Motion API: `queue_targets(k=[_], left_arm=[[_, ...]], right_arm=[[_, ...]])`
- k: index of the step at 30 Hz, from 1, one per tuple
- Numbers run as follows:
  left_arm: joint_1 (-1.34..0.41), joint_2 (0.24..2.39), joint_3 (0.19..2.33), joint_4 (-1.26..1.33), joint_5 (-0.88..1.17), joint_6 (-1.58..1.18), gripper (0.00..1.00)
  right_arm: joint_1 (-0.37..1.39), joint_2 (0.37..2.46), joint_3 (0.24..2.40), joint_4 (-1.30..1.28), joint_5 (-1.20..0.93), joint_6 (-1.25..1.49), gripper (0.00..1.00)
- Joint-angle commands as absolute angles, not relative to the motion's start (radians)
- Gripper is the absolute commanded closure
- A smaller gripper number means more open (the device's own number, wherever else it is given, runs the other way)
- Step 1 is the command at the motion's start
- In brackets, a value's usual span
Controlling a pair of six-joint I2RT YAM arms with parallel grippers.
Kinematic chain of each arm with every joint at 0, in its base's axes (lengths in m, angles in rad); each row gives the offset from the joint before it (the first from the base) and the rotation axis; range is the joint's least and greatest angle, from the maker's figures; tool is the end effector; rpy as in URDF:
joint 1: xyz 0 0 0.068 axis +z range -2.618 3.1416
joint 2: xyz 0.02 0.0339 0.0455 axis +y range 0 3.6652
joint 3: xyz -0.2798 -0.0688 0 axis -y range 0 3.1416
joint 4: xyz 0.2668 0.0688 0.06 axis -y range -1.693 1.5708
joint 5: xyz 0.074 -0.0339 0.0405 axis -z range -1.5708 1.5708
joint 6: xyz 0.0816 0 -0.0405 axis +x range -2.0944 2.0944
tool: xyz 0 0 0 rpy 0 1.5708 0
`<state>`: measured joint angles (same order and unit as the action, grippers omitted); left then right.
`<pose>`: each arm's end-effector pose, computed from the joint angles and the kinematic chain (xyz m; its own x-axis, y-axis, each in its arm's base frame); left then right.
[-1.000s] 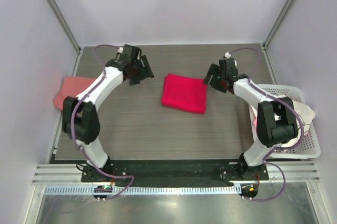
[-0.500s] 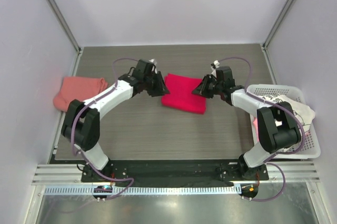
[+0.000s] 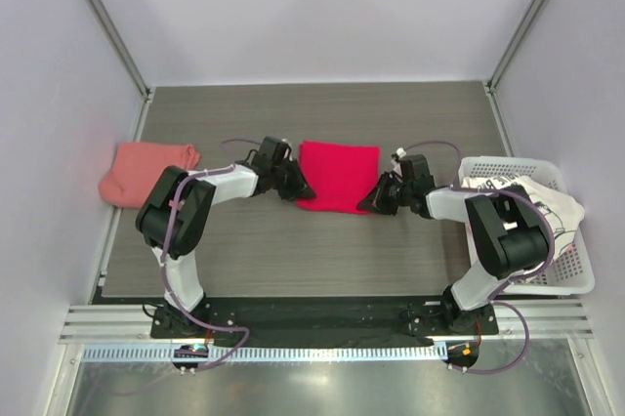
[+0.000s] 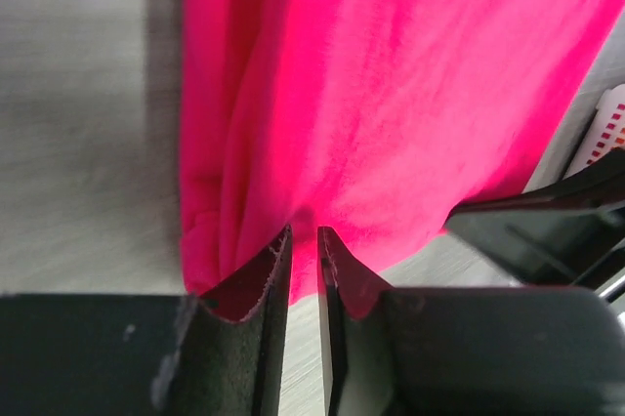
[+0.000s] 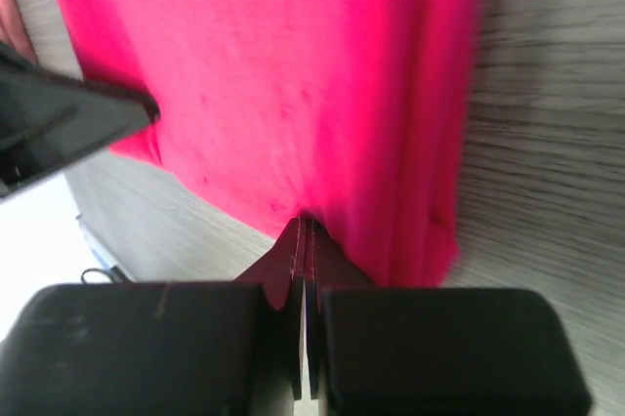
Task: Fold and stack the t-shirts
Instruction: Fold the tshirt
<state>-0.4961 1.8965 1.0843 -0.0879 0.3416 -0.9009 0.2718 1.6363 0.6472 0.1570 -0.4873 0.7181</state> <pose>0.3655 -0.2289 0.1080 -0.9229 -0.3403 -0.1802 -0.1479 0.7453 -0.6502 0.3109 0.1263 0.0947 -0.8922 0.3549 -0.2793 0.0613 0.7078 0.7037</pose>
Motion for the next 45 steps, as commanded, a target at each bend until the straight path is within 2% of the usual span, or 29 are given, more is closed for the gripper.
queue_targets(k=[1, 4, 7, 8, 11, 13, 14, 17, 20, 24, 31, 35, 40, 45], left_arm=[[-0.489, 1.835, 0.983, -0.121, 0.197, -0.873, 0.81], [-0.491, 1.738, 0.948, -0.167, 0.140, -0.845, 0.73], [-0.489, 1.610, 0.925, -0.213, 0.083, -0.822, 0.54], [-0.489, 1.576, 0.923, -0.233, 0.025, -0.813, 0.45], [-0.491, 1.462, 0.948, -0.365, -0.127, -0.767, 0.32], [-0.488, 1.421, 1.003, -0.496, -0.220, -0.723, 0.30], [-0.482, 1.416, 1.049, -0.541, -0.335, -0.712, 0.26], [-0.459, 1.423, 1.110, -0.692, -0.501, -0.681, 0.19], [-0.410, 1.459, 1.176, -0.790, -0.642, -0.660, 0.18], [-0.287, 1.528, 1.196, -0.801, -0.726, -0.663, 0.27], [-0.149, 1.793, 1.322, -0.811, -0.851, -0.618, 0.19], [-0.095, 1.905, 1.374, -0.793, -0.856, -0.571, 0.18], [-0.072, 2.060, 1.443, -0.791, -0.825, -0.520, 0.18], [-0.020, 2.141, 1.491, -0.811, -0.729, -0.498, 0.28]], right_arm=[[0.261, 1.577, 0.640, 0.103, -0.348, 0.673, 0.99], [0.261, 1.510, 0.663, 0.019, -0.259, 0.647, 0.99], [0.261, 1.444, 0.680, -0.037, -0.215, 0.626, 0.96], [0.261, 1.425, 0.689, -0.047, -0.204, 0.620, 0.92], [0.259, 1.382, 0.715, -0.098, -0.160, 0.591, 0.83], [0.261, 1.381, 0.732, -0.112, -0.144, 0.571, 0.79], [0.261, 1.384, 0.748, -0.117, -0.144, 0.566, 0.73], [0.264, 1.413, 0.779, -0.106, -0.149, 0.564, 0.61], [0.276, 1.456, 0.816, -0.086, -0.155, 0.554, 0.60], [0.282, 1.479, 0.812, -0.051, -0.141, 0.566, 0.59], [0.282, 1.451, 0.750, 0.040, -0.130, 0.584, 0.51], [0.282, 1.437, 0.720, 0.077, -0.132, 0.595, 0.47], [0.281, 1.436, 0.701, 0.097, -0.132, 0.603, 0.46], [0.282, 1.463, 0.696, 0.103, -0.127, 0.604, 0.41]])
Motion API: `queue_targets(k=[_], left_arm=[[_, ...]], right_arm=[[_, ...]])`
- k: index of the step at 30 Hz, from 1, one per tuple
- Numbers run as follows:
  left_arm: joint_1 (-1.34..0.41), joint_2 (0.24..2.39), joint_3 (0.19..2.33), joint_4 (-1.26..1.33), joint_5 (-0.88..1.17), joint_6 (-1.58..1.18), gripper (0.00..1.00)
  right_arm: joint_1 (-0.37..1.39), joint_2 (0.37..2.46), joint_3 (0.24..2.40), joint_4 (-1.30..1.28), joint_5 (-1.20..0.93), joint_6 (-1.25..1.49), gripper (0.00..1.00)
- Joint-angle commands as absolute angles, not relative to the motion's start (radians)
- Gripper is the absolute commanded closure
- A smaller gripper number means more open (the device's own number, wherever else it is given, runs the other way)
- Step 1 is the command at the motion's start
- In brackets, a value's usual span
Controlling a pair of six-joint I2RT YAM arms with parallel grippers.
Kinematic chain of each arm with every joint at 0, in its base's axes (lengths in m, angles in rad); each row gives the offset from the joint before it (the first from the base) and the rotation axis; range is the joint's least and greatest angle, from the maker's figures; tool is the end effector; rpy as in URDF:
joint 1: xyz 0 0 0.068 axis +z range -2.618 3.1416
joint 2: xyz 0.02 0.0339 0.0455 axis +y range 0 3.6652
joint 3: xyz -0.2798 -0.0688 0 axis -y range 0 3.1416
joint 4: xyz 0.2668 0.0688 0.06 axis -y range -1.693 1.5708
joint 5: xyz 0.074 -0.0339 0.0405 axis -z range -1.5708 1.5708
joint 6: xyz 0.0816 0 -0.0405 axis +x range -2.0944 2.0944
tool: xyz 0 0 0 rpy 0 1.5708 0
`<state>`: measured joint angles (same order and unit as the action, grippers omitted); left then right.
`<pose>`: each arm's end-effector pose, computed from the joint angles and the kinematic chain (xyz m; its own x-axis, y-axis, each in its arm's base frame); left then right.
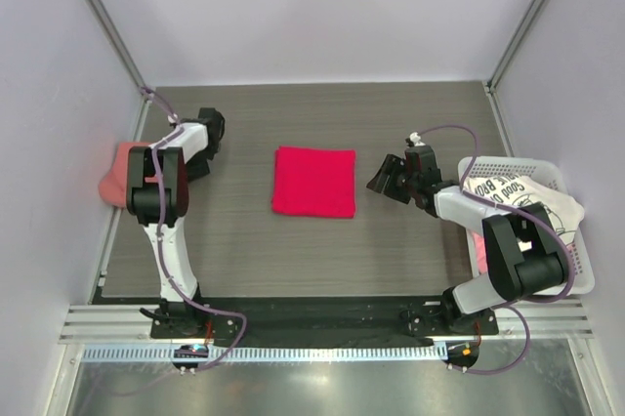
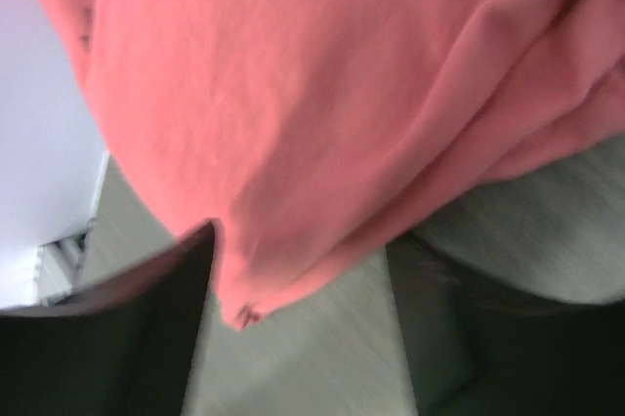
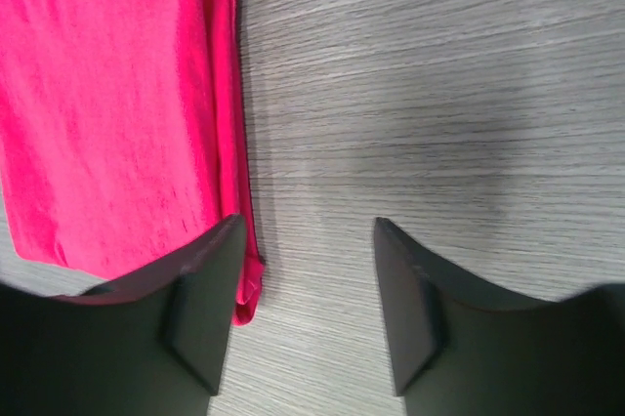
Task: Fold and stack the t-shirts
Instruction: Fold the tshirt
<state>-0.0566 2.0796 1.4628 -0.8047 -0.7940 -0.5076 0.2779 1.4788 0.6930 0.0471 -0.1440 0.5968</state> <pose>0.4308 0.0339 0.1227 -0.8306 -0.2942 -0.4728 -0.5378 0.6441 0.5440 0.3235 0.1045 0.1416 -0.7455 0.3657 -0.5572 0.0549 0.8669 0.4954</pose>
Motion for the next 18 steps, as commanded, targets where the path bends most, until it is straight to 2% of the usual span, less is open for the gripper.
queue_targets(k=[1, 3, 4, 6, 7, 8, 12, 18], left_arm=[[-0.018, 2.152, 1.505, -0.821, -0.735, -0.496, 0.39], [-0.017, 2.171, 1.525, -0.836, -0.732, -0.514, 0.53], [-0.017, 2.165, 1.519, -0.831, -0.726, -0.515, 0.66], [-0.023, 2.131, 1.497, -0.816, -0.689, -0.520, 0.81], [-0.031, 2.116, 1.491, -0.813, -0.677, -0.520, 0.93], [-0.056, 2.083, 1.480, -0.810, -0.678, -0.519, 0.97], [-0.120, 2.014, 1.470, -0.831, -0.690, -0.543, 1.00], [-0.224, 1.933, 1.460, -0.842, -0.577, -0.610, 1.00]], right_arm=[[0.284, 1.474, 0.706, 0.103, -0.141, 0.604, 0.37], [0.287, 1.514, 0.719, 0.106, -0.156, 0.609, 0.30], [0.288, 1.535, 0.732, 0.104, -0.169, 0.611, 0.28], [0.288, 1.597, 0.775, 0.107, -0.224, 0.620, 0.28], [0.293, 1.614, 0.791, 0.116, -0.239, 0.626, 0.28], [0.295, 1.627, 0.796, 0.142, -0.274, 0.627, 0.28], [0.314, 1.689, 0.815, 0.208, -0.368, 0.644, 0.30], [0.347, 1.741, 0.851, 0.213, -0.368, 0.640, 0.34]])
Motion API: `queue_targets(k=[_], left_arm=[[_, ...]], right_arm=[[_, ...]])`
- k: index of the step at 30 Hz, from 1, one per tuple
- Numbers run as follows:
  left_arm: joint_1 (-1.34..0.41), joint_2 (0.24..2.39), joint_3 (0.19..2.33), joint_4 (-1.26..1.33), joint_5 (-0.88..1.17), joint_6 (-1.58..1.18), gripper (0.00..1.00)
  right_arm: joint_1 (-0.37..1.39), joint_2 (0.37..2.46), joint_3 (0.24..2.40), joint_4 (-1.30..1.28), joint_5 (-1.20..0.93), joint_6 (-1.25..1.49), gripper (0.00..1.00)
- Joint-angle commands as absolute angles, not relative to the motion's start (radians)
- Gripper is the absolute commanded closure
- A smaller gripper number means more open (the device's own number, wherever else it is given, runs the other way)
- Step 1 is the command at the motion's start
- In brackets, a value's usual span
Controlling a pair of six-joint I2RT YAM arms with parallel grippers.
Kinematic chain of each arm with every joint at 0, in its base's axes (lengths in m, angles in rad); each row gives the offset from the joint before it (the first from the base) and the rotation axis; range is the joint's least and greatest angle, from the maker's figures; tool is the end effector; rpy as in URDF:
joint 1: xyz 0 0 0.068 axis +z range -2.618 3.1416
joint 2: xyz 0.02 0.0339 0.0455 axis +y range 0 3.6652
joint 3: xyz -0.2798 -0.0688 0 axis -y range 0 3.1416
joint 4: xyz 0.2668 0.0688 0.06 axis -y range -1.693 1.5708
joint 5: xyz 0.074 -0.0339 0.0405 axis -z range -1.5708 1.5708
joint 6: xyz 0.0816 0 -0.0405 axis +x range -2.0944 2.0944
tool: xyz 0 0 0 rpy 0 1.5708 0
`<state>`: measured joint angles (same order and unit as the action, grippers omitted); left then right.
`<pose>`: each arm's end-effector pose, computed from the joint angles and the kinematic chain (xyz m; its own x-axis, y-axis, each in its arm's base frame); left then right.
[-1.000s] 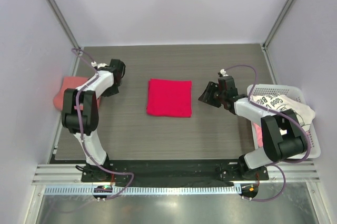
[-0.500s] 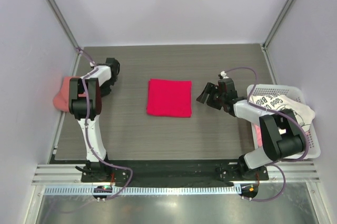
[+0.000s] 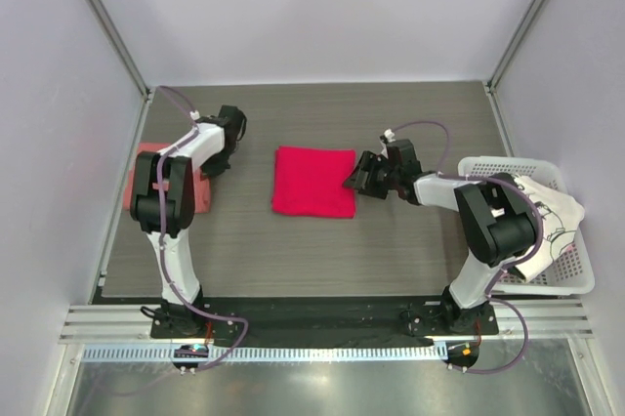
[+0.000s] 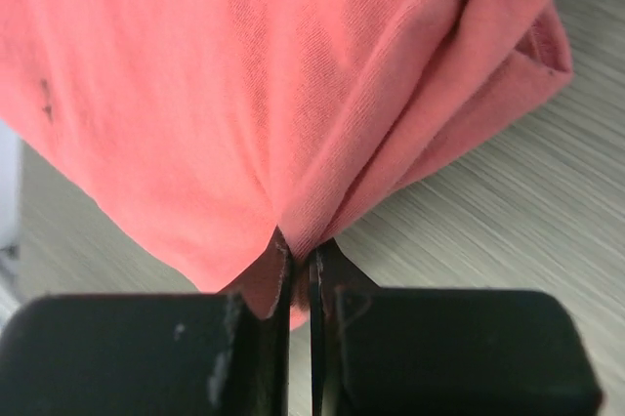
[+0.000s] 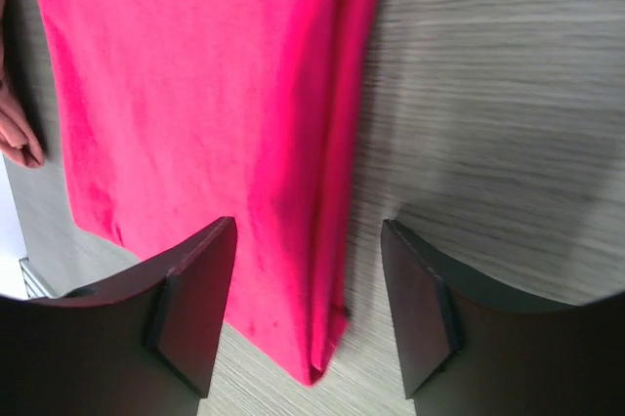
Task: Fold and stack the t-shirts
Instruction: Fold the tshirt
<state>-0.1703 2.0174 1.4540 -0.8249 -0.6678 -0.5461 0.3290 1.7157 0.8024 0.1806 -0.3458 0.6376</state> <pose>0.4260 -0.0220 0.1383 -0.8398 -0.2694 -0.4714 -0.4843 0.7641 0.4261 0.3535 0.1499 0.1150 -0.8315 0.3079 -0.4624 -0.0590 0.7786 0.6247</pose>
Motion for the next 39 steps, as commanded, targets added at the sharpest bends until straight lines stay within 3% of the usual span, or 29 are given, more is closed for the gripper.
queue_targets(k=[1, 3, 5, 6, 7, 8, 9, 10, 12, 14, 15, 18, 20, 21, 25, 32, 39], left_arm=[[-0.247, 1.924, 1.468, -0.842, -0.559, -0.636, 1.00], [-0.271, 1.922, 1.479, -0.827, -0.501, -0.661, 0.99], [-0.305, 1.942, 1.512, -0.830, -0.471, -0.695, 0.97], [-0.314, 1.953, 1.528, -0.836, -0.451, -0.702, 0.94], [-0.325, 1.966, 1.545, -0.842, -0.445, -0.709, 0.91], [-0.346, 1.983, 1.572, -0.857, -0.442, -0.719, 0.87], [-0.357, 1.991, 1.586, -0.865, -0.439, -0.722, 0.77], [-0.368, 1.993, 1.592, -0.867, -0.419, -0.724, 0.71], [-0.405, 1.973, 1.592, -0.854, -0.393, -0.724, 0.51], [-0.454, 1.922, 1.566, -0.812, -0.351, -0.719, 0.41], [-0.471, 1.905, 1.559, -0.801, -0.342, -0.716, 0.32], [-0.500, 1.842, 1.536, -0.775, -0.296, -0.722, 0.26], [-0.499, 1.819, 1.516, -0.718, -0.215, -0.723, 0.24], [-0.500, 1.797, 1.502, -0.691, -0.181, -0.723, 0.21], [-0.500, 1.789, 1.415, -0.539, -0.052, -0.724, 0.00], [-0.497, 1.977, 1.532, -0.483, 0.048, -0.721, 0.02], [-0.480, 2.120, 1.611, -0.465, 0.092, -0.738, 0.06]], right_arm=[[0.350, 1.767, 0.871, 0.200, -0.365, 0.638, 0.37], [0.362, 1.788, 0.885, 0.192, -0.357, 0.635, 0.42], [0.367, 1.799, 0.902, 0.145, -0.313, 0.627, 0.58], [0.365, 1.798, 0.908, 0.120, -0.292, 0.626, 0.80], [0.364, 1.792, 0.913, 0.092, -0.231, 0.617, 0.89], [0.361, 1.766, 0.911, 0.033, -0.203, 0.608, 0.95], [0.353, 1.752, 0.910, 0.006, -0.184, 0.601, 0.99], [0.333, 1.731, 0.890, -0.026, -0.181, 0.597, 0.99], [0.313, 1.650, 0.853, -0.067, -0.184, 0.585, 0.98], [0.298, 1.596, 0.795, -0.084, -0.183, 0.574, 0.93], [0.295, 1.548, 0.778, -0.086, -0.180, 0.563, 0.72], [0.284, 1.508, 0.753, -0.103, -0.169, 0.551, 0.40], [0.276, 1.505, 0.761, -0.104, -0.158, 0.552, 0.34], [0.272, 1.509, 0.767, -0.107, -0.149, 0.560, 0.25], [0.253, 1.554, 0.813, -0.091, -0.117, 0.583, 0.21], [0.247, 1.698, 0.914, -0.034, -0.114, 0.617, 0.24], [0.247, 1.836, 0.968, -0.006, -0.146, 0.640, 0.37]])
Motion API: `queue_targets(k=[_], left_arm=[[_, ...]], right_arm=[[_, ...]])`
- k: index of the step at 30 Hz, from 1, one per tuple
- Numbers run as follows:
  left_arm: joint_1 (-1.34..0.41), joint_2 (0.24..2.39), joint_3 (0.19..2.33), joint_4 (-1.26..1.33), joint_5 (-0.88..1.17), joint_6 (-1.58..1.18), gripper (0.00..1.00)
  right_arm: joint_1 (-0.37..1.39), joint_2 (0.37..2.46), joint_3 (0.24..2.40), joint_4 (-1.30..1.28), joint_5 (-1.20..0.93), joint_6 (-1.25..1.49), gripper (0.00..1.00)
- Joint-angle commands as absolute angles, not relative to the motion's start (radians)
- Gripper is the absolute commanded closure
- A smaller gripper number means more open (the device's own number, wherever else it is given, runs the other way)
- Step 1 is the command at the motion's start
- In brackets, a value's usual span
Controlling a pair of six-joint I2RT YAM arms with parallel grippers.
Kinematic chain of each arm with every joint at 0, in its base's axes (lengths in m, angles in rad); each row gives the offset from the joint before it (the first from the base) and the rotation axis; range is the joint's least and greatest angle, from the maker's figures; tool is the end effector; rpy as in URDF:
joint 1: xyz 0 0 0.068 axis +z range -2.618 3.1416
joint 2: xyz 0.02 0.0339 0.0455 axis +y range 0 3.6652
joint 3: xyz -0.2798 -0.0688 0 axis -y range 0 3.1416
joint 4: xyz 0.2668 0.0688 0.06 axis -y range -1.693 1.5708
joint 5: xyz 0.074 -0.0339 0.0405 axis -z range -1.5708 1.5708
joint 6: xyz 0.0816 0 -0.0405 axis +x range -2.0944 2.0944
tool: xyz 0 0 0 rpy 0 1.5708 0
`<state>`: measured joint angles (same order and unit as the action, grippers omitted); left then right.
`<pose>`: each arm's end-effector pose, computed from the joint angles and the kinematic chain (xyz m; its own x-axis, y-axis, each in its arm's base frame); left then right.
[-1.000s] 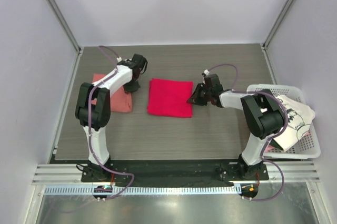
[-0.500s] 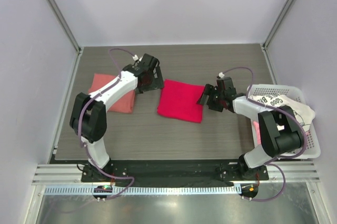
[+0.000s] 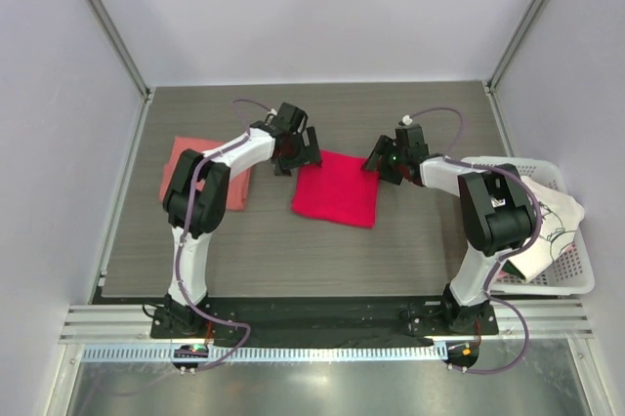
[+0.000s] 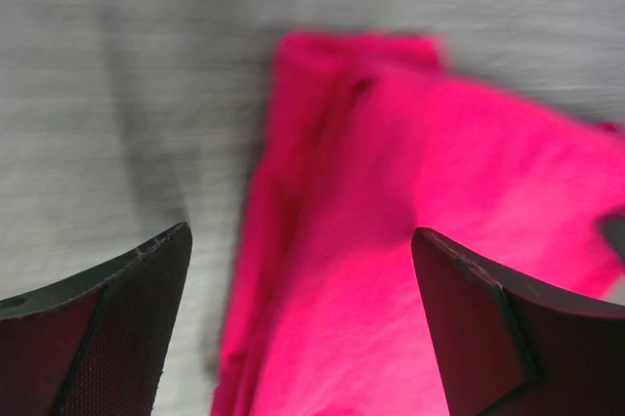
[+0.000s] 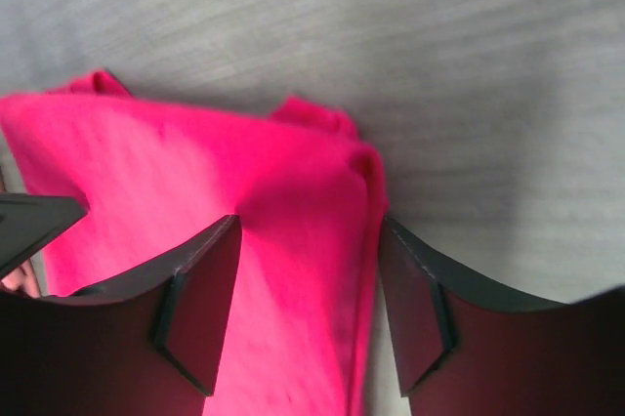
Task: Fold and stack the t-shirts
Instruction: Fold the tshirt, then neatly place the folded tshirt to the corner
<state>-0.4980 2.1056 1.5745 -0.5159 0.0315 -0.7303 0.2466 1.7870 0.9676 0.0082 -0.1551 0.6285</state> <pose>0.4388 -0.2415 0.1361 -0.8945 -0.2726 -0.3544 -0.1415 0.9245 -0.3540 0.3969 0.1129 0.1207 -0.7713 0.4049 -0.4912 0.1349 0.8581 0.4955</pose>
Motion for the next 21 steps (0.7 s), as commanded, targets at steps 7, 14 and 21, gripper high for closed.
queue_targets(k=[7, 14, 21], left_arm=[[-0.437, 2.203, 1.647, -0.402, 0.158, -0.744, 0.20], [-0.433, 2.237, 1.628, -0.316, 0.206, -0.767, 0.47], [-0.434, 2.140, 1.516, -0.196, 0.172, -0.778, 0.88]], right_arm=[[0.247, 1.882, 0.989, 0.051, -0.130, 0.643, 0.42], [0.256, 1.936, 1.023, 0.087, -0.141, 0.641, 0.54], [0.327, 1.921, 1.080, 0.106, -0.118, 0.601, 0.99]])
